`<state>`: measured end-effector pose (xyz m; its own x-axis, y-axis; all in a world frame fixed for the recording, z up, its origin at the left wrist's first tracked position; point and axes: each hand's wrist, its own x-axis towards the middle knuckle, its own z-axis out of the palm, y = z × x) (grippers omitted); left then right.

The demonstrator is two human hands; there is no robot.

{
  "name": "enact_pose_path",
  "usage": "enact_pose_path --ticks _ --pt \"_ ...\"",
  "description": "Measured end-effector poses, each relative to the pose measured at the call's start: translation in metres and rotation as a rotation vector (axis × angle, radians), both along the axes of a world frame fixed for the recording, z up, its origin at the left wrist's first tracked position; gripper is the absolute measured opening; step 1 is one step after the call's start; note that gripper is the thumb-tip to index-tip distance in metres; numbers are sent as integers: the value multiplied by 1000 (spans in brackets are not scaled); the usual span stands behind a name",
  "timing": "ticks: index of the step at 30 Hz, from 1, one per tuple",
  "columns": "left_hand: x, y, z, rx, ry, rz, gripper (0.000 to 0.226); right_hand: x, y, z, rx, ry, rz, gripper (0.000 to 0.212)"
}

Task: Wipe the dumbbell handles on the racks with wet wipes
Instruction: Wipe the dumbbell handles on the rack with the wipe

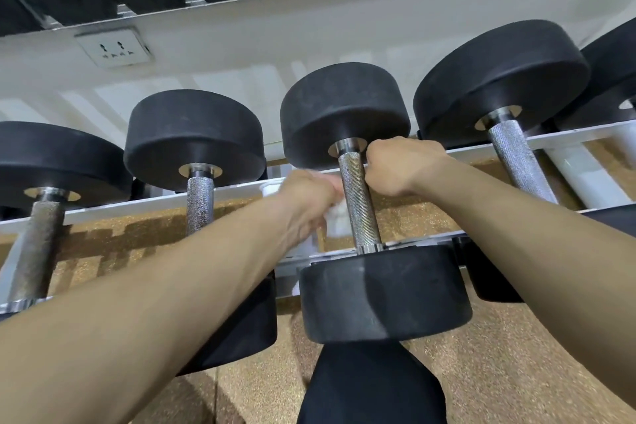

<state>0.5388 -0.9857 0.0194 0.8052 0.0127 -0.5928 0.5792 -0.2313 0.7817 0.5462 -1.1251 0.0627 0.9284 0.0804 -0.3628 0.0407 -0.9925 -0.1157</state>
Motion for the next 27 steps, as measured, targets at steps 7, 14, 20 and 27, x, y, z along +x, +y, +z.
enact_pose_path --ticks 7,14,20,27 --pt "-6 2 6 -125 38 -62 42 1 -1 0 4 -3 17 9" --pt "-28 14 12 81 138 -368 34 1 -2 -1 2 -1 39 13" --pt "3 3 23 13 -80 67 29 1 -2 -2 3 4 46 13" --pt "-40 16 24 473 -186 -572 24 3 -4 -4 -25 -16 66 14"
